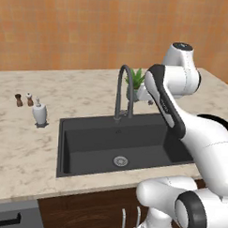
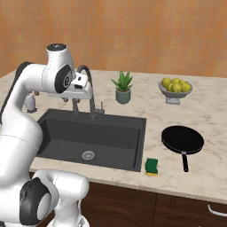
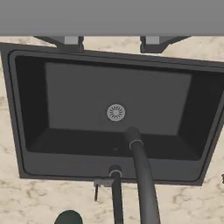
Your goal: Pick the pan and sponge and place them into the sink. Then turn on the water.
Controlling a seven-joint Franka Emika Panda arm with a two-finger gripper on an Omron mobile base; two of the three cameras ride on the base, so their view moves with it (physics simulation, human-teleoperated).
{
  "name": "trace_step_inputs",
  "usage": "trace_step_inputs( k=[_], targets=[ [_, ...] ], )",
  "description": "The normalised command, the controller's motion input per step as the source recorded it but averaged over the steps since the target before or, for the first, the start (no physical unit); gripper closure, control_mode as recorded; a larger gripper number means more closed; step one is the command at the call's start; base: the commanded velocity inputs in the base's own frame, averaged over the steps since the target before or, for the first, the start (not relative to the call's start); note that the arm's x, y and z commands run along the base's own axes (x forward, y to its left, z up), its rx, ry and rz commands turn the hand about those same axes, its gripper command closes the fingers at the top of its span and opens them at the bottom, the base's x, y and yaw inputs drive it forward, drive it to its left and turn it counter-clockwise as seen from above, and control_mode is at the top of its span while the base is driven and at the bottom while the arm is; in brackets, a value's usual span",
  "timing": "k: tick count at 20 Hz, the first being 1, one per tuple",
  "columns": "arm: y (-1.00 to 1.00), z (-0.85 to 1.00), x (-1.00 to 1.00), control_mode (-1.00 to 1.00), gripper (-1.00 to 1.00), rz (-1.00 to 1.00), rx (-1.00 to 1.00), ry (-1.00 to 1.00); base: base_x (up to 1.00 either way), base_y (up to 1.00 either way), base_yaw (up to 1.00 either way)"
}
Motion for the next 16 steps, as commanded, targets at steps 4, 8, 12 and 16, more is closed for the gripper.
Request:
trace_step_inputs(
  k=[4,8,12,16],
  targets=[
    [-0.22,-0.01,-0.24,-1.00,-1.00,0.00,0.00,0.00,0.00,0.00,0.00],
    [-0.69,-0.02,-0.53,-1.00,-1.00,-0.02,0.01,0.00,0.00,0.00,0.00],
    [-0.78,-0.03,-0.48,-1.00,-1.00,-0.10,0.02,0.00,0.00,0.00,0.00],
    [-0.93,-0.11,-0.36,-1.00,-1.00,-0.12,0.01,0.00,0.00,0.00,0.00]
  ],
)
